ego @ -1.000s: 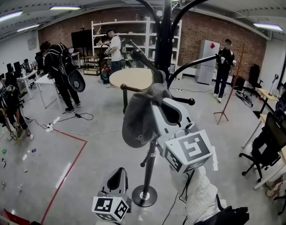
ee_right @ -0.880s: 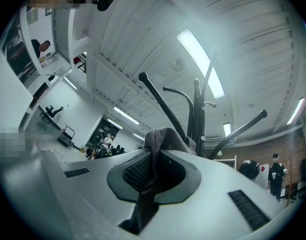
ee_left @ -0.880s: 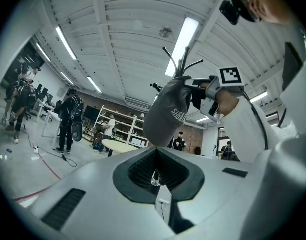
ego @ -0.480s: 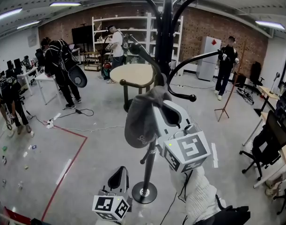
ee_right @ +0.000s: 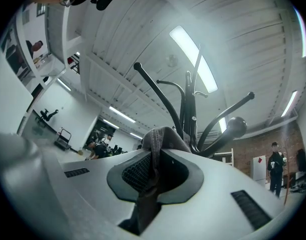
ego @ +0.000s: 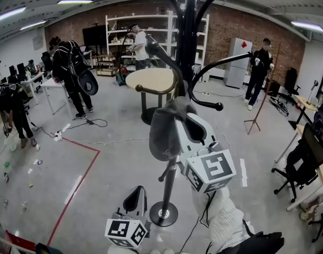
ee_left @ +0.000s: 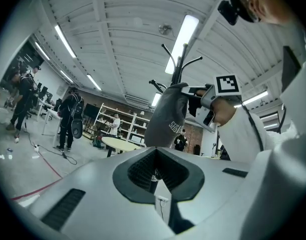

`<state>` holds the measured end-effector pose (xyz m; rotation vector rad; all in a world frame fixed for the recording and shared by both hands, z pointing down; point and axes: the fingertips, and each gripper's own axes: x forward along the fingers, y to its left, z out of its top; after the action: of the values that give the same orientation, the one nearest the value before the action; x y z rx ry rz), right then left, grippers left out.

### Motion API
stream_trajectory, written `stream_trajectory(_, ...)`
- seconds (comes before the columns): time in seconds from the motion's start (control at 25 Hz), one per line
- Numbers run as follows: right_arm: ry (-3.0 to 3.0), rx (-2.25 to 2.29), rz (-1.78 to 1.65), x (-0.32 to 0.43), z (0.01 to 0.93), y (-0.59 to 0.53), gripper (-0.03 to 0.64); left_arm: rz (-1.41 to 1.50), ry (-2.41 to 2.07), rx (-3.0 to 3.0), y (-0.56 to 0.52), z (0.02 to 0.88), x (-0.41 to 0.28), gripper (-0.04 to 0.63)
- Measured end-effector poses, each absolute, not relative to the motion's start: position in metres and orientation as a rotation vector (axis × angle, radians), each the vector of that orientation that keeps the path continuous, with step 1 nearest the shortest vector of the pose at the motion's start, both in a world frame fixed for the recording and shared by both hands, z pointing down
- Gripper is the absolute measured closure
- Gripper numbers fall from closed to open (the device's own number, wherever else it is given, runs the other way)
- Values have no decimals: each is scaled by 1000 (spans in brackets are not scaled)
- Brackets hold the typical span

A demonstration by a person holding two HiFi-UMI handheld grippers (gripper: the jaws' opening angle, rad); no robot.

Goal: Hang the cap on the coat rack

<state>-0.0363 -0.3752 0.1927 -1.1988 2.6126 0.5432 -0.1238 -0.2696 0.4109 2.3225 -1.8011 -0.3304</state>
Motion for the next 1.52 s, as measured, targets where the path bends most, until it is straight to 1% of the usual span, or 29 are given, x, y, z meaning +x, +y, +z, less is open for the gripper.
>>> stream_trajectory(0.24,2591,-1210,554,-32,191,-371,595,-335,-1791,2323,-268,410,-121,594)
stream_trajectory(0.36,2579,-1227,570,-27,190,-366,571,-340,-1782,2329,-266,410,-116,594)
stream_trajectory(0.96,2572,-1230,572,-17,190,-346,511,-342,-1762,2368,-252,402,-102,594)
stream_trajectory(1.36,2521,-1238,573,0,182,-321,506,-350,-1729,2399,-243,395,-89,594)
stream_trajectory(1.52,2528,-1250,527,5,196,-320,508,-350,-1721,2415,-243,395,-82,594)
